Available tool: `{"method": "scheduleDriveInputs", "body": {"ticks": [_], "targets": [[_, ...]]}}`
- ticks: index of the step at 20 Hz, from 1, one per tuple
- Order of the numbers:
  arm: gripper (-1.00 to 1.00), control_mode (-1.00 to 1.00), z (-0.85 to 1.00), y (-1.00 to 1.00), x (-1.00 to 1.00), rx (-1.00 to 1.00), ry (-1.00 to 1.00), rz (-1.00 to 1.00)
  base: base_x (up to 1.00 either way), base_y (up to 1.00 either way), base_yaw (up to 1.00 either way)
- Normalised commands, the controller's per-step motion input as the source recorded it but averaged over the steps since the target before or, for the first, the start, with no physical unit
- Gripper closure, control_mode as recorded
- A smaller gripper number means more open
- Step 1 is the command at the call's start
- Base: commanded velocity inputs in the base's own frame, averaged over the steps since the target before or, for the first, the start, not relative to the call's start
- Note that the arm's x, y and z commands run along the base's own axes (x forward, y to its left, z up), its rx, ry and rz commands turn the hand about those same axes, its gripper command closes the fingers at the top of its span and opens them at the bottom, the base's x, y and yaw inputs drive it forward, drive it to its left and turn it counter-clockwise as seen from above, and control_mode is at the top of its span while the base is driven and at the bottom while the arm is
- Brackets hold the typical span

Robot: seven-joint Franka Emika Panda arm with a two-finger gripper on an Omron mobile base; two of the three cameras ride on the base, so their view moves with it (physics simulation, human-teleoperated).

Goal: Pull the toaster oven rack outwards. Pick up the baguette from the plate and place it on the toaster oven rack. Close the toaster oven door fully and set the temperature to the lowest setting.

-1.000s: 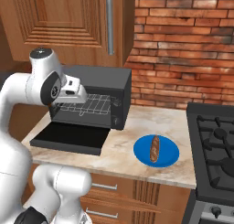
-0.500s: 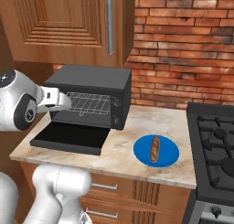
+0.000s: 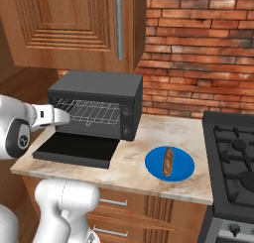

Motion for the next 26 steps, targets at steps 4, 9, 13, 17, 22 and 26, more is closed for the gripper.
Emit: {"method": "scheduleDriveInputs", "body": {"ticks": [4, 9, 13, 17, 22, 26], "targets": [[-1.0, -1.0, -0.08, 0.18, 0.0, -0.16, 0.0, 0.0, 0.0, 0.0, 0.0], [-1.0, -1.0, -0.06, 0.17, 0.0, -0.19, 0.0, 0.0, 0.0, 0.0, 0.0], [-1.0, -1.0, -0.05, 0.01, 0.0, -0.09, 0.0, 0.0, 0.0, 0.0, 0.0], [-1.0, -1.0, -0.08, 0.0, 0.0, -0.02, 0.0, 0.02, 0.0, 0.0, 0.0], [-1.0, -1.0, -0.15, 0.0, 0.09, 0.0, -0.03, 0.05, 0.0, 0.0, 0.0], [-1.0, -1.0, -0.22, 0.0, 0.11, 0.0, -0.08, 0.06, 0.0, 0.0, 0.0]]}}
